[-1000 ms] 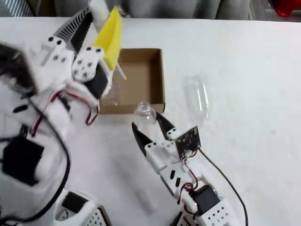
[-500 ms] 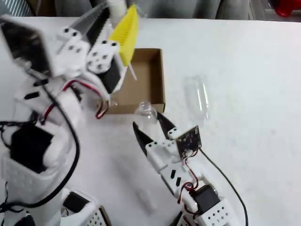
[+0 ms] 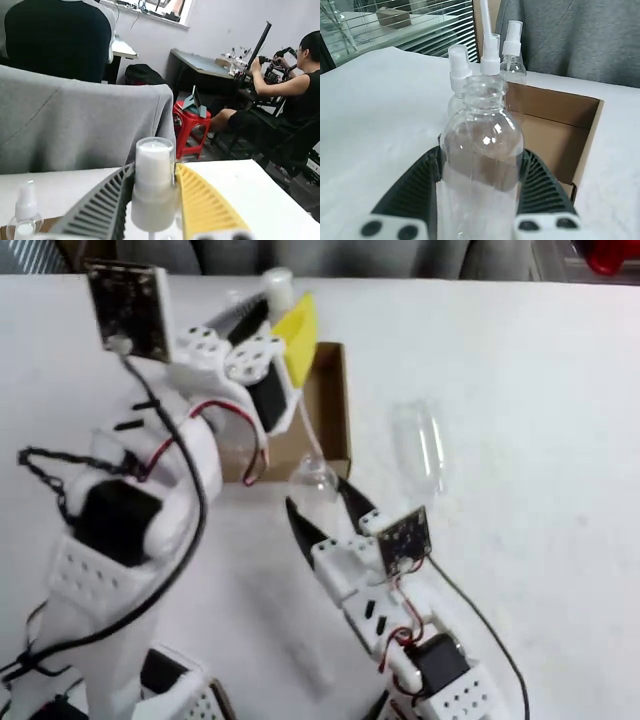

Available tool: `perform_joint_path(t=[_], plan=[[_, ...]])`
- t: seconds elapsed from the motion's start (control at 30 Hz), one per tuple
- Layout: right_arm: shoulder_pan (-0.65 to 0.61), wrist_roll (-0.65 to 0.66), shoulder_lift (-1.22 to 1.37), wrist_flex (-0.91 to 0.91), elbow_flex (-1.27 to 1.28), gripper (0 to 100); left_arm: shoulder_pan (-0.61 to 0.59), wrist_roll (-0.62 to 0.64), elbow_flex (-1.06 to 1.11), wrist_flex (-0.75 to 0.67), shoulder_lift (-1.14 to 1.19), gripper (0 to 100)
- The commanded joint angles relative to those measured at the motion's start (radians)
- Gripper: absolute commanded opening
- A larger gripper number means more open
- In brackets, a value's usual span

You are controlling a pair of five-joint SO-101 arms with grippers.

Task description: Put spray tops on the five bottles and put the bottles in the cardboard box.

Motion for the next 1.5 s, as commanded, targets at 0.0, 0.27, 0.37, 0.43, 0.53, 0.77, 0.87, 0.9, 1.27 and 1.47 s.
perform_joint_path(t=[0.0, 0.27, 0.37, 0.43, 0.53, 0.77, 0.87, 0.9, 1.27, 1.47], plan=[[0.013, -0.002, -0.015, 0.008, 0.009, 1.5, 0.005, 0.009, 0.04, -0.052, -0.013, 2], [0.012, -0.002, -0.015, 0.008, 0.009, 1.5, -0.008, 0.008, 0.256, -0.18, -0.193, 2], [0.01, -0.002, -0.015, 0.008, 0.009, 1.5, -0.005, 0.008, 0.336, -0.192, -0.24, 2], [0.012, -0.002, -0.015, 0.008, 0.009, 1.5, -0.004, 0.008, 0.377, -0.189, -0.262, 2], [0.012, -0.002, -0.015, 0.008, 0.009, 1.5, -0.002, 0.009, 0.442, -0.184, -0.298, 2], [0.012, -0.002, -0.015, 0.008, 0.009, 1.5, 0.09, 0.009, 0.615, -0.183, -0.423, 2], [0.012, -0.002, -0.015, 0.008, 0.009, 1.5, 0.133, 0.009, 0.671, -0.186, -0.467, 2], [0.012, -0.002, -0.015, 0.008, 0.009, 1.5, 0.147, 0.009, 0.687, -0.187, -0.475, 2], [0.013, -0.002, -0.015, 0.008, 0.009, 1.5, 0.176, -0.046, 0.847, -0.19, -0.539, 2], [0.013, -0.002, -0.015, 0.008, 0.009, 1.5, 0.177, -0.155, 0.91, -0.19, -0.567, 2]])
